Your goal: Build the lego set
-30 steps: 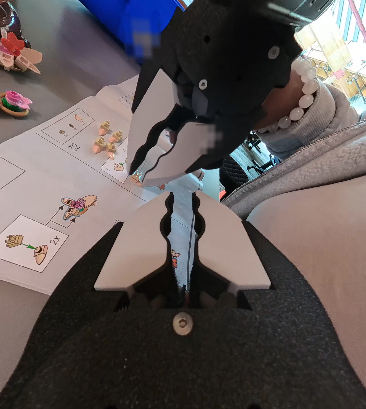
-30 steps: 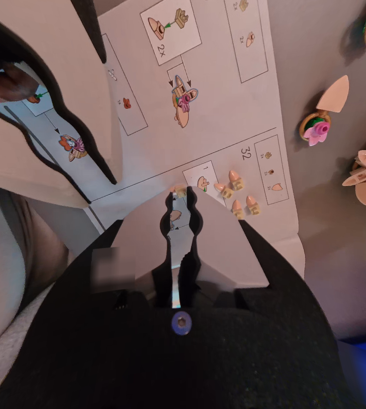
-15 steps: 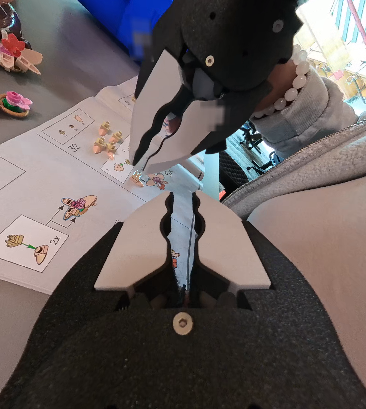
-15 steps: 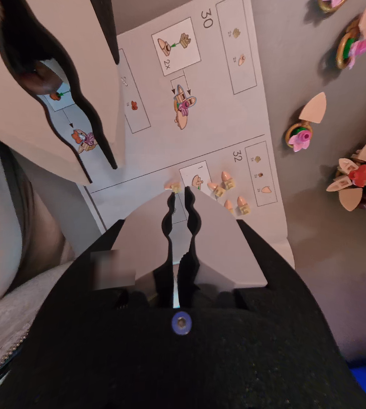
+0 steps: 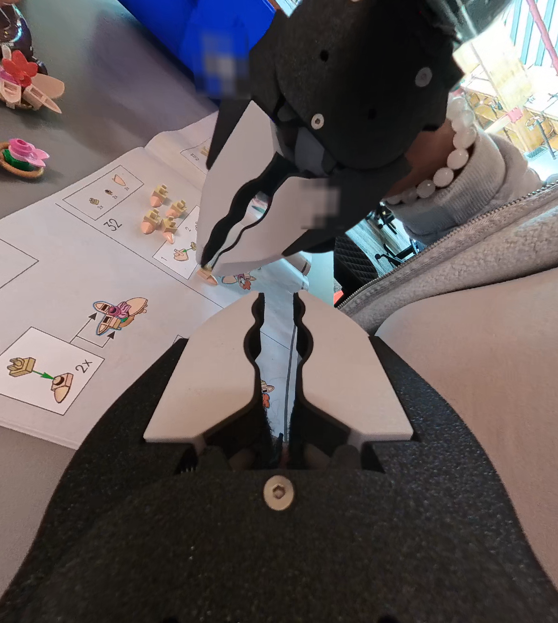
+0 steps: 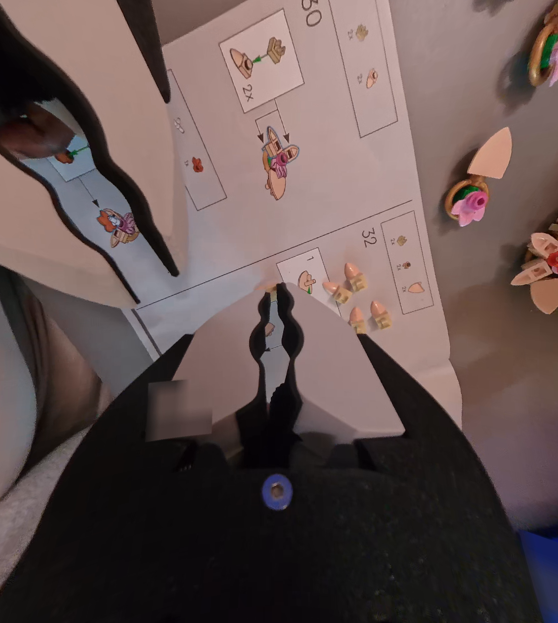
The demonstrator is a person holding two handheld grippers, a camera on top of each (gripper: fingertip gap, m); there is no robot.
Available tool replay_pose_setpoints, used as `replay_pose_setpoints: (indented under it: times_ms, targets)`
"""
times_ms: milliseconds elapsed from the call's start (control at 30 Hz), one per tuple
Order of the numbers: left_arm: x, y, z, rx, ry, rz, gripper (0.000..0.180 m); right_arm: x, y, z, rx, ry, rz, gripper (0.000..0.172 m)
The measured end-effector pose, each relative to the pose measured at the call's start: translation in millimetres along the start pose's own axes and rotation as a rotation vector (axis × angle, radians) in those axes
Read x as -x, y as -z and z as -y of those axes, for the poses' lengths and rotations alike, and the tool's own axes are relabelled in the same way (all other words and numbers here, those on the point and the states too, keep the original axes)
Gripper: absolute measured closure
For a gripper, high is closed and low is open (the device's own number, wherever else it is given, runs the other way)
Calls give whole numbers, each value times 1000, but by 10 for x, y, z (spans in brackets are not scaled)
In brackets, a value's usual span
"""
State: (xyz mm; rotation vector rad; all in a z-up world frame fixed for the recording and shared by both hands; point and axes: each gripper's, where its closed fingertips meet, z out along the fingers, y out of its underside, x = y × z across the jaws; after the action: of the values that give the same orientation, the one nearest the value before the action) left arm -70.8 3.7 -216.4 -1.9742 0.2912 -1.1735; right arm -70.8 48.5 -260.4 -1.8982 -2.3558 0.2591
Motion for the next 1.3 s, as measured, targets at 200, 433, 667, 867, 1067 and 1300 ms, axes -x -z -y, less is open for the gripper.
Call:
replay_pose_setpoints:
  times_ms: [200, 433, 667, 867, 1067, 1300]
  targets:
    - [-2, 3, 2, -3, 0, -3, 164, 6, 0, -2, -11, -76, -1, 168]
    - [-6, 11, 10, -9, 3, -9, 164, 2, 0, 13, -86, -15, 10, 167]
    - [0, 6, 7, -6, 2, -4, 164, 17, 109, -53, -207, -109, 60, 157]
    - [18, -8, -10, 9, -4, 18, 164, -17, 90, -58, -267, -78, -21, 162]
    - [42, -32, -38, 33, -5, 39, 163, 282, 56, -161, -220, -75, 119, 159]
    - [63, -50, -62, 54, -11, 63, 163, -228, 17, 70, -390, -108, -131, 171]
